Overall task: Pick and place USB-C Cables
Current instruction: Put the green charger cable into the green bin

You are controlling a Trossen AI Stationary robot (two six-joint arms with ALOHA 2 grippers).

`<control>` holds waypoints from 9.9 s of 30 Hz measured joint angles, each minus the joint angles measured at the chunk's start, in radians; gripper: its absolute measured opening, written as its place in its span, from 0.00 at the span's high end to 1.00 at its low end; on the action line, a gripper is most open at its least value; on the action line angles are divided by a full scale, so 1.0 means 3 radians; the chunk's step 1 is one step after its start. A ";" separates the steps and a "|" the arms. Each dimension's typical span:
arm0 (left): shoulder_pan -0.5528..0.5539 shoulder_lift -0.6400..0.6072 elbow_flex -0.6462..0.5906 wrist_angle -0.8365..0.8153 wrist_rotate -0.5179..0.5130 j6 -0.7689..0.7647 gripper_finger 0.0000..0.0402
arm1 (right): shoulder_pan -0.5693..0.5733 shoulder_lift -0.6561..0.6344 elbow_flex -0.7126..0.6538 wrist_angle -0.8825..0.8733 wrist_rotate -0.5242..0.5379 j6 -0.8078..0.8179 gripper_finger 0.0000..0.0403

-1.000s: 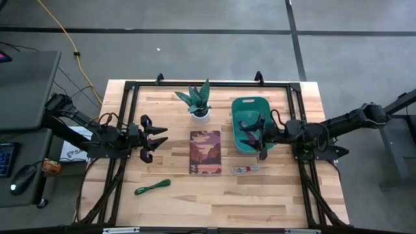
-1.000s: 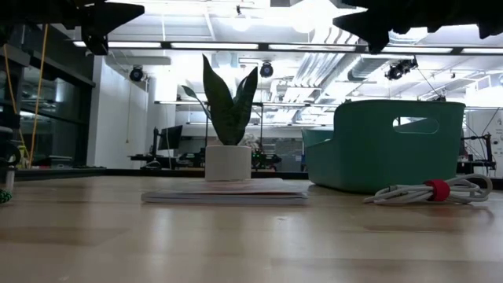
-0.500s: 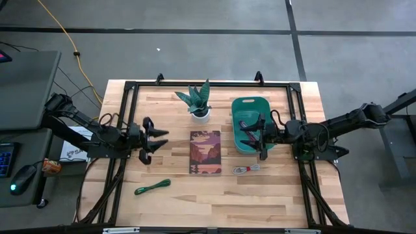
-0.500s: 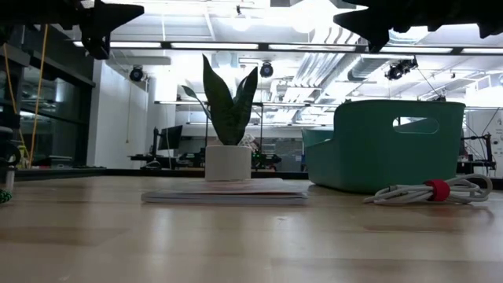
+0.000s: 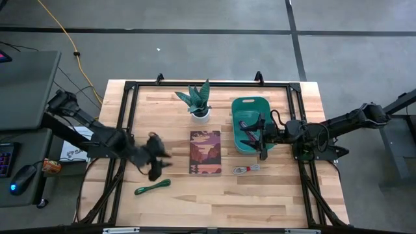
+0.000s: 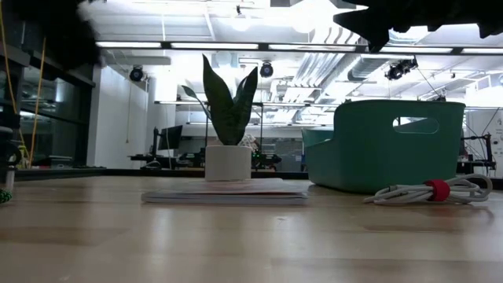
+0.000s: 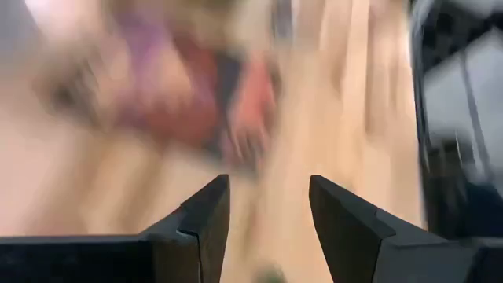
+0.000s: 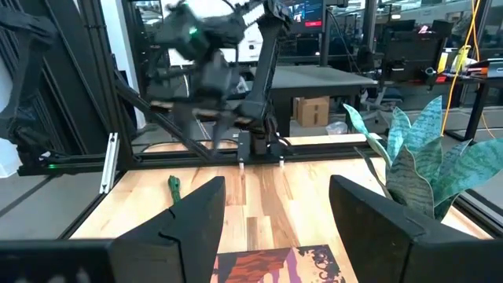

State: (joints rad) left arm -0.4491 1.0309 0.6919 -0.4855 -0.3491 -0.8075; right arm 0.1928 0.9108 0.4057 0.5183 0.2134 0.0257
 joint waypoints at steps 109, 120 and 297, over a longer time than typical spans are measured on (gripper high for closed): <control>0.1201 0.1082 -0.0821 0.4780 0.0550 0.2409 1.00 | -0.0001 0.0001 0.0003 -0.0069 0.0001 0.0148 0.45; 0.1201 0.1082 -0.0821 0.4780 0.0549 0.2415 1.00 | -0.0001 0.0001 0.0003 -0.0068 0.0002 0.0148 0.45; 0.1058 -0.0756 -0.1250 0.3367 -0.0157 0.2063 0.51 | -0.1429 0.2422 0.1830 -0.4029 -0.0114 0.1855 0.89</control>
State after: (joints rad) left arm -0.1318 0.8040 0.3168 0.5247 -0.3962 -0.1886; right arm -0.2359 1.6375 0.9546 -0.6905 0.1791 0.5823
